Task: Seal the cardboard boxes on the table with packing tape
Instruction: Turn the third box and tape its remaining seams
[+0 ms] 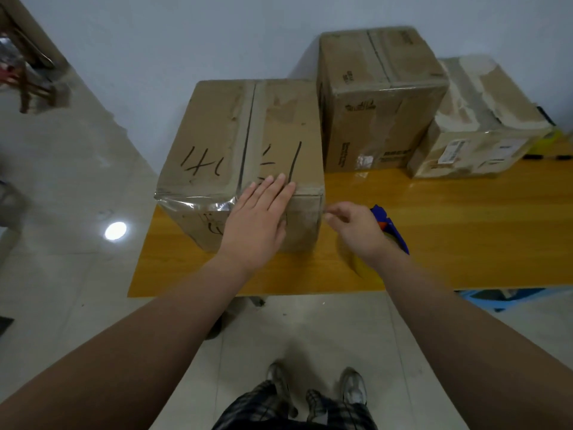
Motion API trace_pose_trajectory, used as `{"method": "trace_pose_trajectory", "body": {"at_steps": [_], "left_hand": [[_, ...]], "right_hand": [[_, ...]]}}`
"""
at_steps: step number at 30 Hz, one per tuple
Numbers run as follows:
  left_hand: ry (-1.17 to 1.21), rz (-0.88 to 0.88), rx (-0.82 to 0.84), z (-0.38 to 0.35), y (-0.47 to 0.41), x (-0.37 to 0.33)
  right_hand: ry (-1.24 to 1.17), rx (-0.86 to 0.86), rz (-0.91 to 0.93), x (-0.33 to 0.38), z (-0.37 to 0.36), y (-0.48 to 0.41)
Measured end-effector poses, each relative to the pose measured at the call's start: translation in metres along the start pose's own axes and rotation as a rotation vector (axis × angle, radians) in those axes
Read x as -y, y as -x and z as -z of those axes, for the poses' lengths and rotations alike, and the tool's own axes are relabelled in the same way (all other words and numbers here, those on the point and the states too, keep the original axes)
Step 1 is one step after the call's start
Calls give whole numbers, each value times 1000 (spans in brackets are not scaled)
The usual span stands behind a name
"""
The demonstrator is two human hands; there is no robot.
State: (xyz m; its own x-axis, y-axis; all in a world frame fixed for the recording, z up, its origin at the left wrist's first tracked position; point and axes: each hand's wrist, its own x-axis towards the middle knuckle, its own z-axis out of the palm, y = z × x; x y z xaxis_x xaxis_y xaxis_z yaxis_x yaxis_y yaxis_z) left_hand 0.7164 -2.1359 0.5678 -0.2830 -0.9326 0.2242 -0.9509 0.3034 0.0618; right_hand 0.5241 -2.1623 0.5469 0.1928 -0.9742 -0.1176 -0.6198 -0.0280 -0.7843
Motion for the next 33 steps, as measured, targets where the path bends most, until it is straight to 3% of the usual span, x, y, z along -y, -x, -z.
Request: {"method": "trace_pose_trajectory", "body": {"at_steps": [2, 4, 7, 14, 21, 30, 33], "left_hand": [[-26, -13, 3, 1, 1, 0], [-57, -21, 18, 2, 2, 0], [-69, -4, 29, 0, 2, -1], [-59, -17, 48, 4, 2, 2], [-44, -10, 103, 12, -1, -1], [-66, 1, 72, 5, 2, -1], [-43, -4, 82, 6, 1, -1]], "right_hand": [[273, 223, 43, -2, 11, -14], [530, 261, 47, 3, 16, -26], [708, 301, 88, 15, 15, -39], [755, 344, 137, 25, 28, -46], [947, 179, 422, 45, 47, -34], [881, 223, 193, 34, 20, -33], [841, 189, 242, 41, 32, -35]]}}
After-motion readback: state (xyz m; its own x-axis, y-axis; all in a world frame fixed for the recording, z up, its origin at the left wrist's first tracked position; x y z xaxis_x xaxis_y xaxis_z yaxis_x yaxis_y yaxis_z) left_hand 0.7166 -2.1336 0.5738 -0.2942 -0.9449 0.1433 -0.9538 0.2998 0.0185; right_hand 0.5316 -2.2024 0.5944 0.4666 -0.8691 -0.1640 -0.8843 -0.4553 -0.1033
